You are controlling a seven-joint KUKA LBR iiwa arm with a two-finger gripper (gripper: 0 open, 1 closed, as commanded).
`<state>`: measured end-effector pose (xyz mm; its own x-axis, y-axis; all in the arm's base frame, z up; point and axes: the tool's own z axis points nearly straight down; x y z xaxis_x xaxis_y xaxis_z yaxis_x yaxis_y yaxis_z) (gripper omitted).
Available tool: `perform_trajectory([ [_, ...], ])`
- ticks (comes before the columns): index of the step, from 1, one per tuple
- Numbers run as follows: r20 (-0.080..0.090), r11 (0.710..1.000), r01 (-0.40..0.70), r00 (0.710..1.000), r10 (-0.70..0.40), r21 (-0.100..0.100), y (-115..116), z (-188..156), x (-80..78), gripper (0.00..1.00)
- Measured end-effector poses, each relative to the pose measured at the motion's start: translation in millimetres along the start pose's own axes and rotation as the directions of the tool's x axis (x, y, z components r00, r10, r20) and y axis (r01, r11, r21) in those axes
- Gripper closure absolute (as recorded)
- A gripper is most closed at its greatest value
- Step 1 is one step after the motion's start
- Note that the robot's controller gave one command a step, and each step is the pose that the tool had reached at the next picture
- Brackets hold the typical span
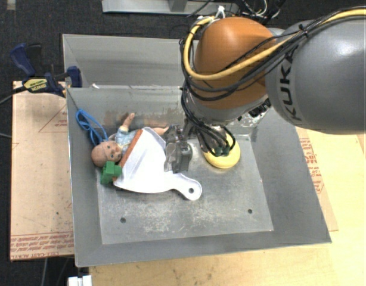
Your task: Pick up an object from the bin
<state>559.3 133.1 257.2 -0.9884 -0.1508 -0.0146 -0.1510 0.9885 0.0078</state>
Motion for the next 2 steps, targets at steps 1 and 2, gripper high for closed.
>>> perform_trajectory([
  [1,0.000,1.000,0.000,1.000,0.000,0.000,0.0,0.0,0.0,1.00],
  [2,0.005,0.998,0.070,0.998,-0.070,0.001,8.1,31.9,1.7,1.00],
])
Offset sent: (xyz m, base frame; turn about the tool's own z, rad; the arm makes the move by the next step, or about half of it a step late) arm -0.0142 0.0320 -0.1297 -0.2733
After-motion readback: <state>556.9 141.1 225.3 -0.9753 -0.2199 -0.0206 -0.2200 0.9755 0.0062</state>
